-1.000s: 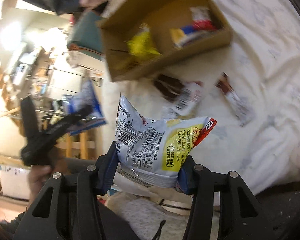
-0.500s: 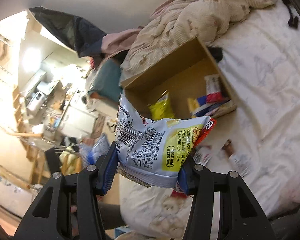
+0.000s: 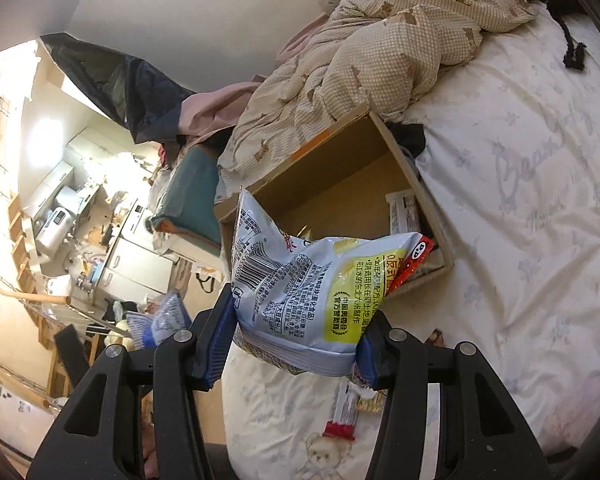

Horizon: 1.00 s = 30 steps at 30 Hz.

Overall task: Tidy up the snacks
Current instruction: 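Carry both chip bags into the box and open both tools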

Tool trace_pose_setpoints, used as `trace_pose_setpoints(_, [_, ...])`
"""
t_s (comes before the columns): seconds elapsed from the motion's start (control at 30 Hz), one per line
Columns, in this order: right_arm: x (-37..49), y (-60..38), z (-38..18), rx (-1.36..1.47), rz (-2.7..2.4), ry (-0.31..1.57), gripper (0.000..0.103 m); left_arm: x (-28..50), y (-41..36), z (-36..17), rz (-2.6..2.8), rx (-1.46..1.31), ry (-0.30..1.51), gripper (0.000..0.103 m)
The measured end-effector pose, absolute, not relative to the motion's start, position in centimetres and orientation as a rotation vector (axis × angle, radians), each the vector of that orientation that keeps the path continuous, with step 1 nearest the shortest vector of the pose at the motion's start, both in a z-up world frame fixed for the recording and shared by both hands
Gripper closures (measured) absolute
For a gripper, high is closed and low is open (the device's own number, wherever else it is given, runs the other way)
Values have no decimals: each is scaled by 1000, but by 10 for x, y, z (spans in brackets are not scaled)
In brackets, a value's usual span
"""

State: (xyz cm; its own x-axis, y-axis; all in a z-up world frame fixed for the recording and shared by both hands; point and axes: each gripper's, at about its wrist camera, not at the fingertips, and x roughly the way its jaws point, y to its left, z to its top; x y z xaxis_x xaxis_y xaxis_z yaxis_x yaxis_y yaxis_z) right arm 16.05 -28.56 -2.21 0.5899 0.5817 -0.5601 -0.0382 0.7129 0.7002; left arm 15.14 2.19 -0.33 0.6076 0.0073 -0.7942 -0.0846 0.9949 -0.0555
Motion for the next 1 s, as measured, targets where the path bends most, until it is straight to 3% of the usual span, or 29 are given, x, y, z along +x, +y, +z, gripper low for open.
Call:
trace_pose_setpoints(0.5, [209,-309,-35,750,273,850,47,213,5,-3,18,-74,899,57])
trace_pose_setpoints(1.0, [263,-279,-68,698,270,988,47,267,-28,-36,-96,-90,943,57])
